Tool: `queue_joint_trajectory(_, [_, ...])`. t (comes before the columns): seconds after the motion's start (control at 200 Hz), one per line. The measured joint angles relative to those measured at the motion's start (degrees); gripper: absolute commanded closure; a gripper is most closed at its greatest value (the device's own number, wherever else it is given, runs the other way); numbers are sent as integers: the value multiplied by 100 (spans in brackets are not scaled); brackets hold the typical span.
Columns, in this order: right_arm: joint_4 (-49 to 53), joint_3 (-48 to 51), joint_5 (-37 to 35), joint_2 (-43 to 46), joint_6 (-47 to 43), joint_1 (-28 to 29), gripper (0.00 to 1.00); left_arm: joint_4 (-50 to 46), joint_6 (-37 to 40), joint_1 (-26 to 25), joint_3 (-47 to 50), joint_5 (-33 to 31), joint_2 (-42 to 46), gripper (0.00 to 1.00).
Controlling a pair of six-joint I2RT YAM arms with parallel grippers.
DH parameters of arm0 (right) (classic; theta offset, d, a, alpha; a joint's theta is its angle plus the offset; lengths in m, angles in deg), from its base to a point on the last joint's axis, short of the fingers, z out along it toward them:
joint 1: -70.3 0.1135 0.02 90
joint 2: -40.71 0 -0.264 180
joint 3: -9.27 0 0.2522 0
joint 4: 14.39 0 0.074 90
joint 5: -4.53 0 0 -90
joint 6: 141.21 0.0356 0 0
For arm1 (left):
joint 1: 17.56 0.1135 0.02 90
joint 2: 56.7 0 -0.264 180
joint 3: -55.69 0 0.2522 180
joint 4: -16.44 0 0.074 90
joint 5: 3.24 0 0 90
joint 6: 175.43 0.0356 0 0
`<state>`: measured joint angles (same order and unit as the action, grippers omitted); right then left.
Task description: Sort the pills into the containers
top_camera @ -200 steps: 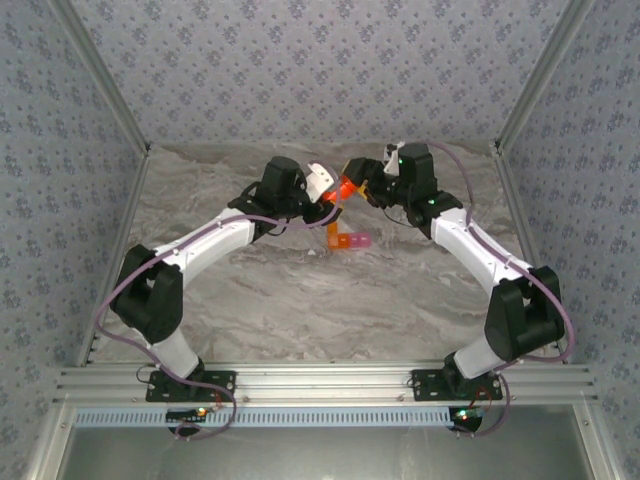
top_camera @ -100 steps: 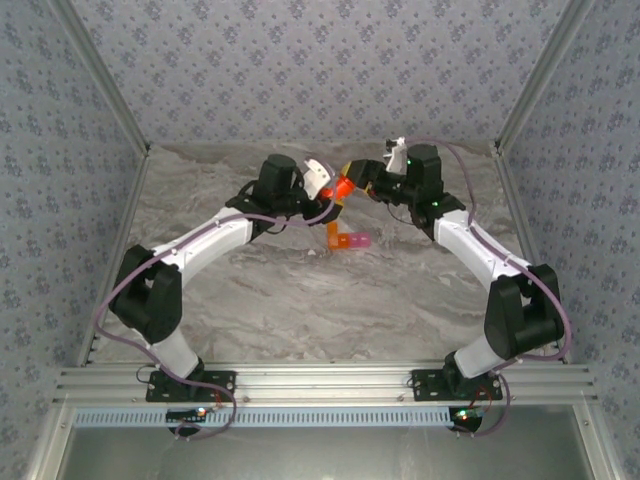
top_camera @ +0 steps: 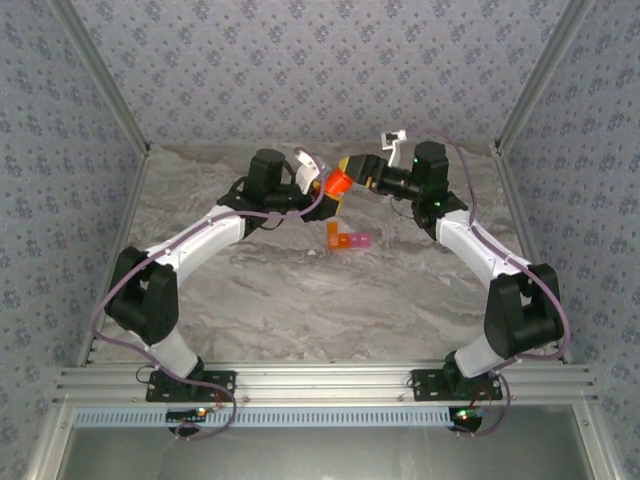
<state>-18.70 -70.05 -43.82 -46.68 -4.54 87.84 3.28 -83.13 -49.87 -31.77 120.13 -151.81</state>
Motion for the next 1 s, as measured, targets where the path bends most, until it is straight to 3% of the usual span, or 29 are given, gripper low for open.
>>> queue_joint_trajectory(0.505, [1436, -264, -1534, 382, 546, 31, 12, -199, 669, -273, 13, -1095, 0, 100])
queue_joint_trajectory(0.999, [1447, -264, -1641, 109, 844, 304, 16, -258, 776, -334, 13, -1220, 0, 100])
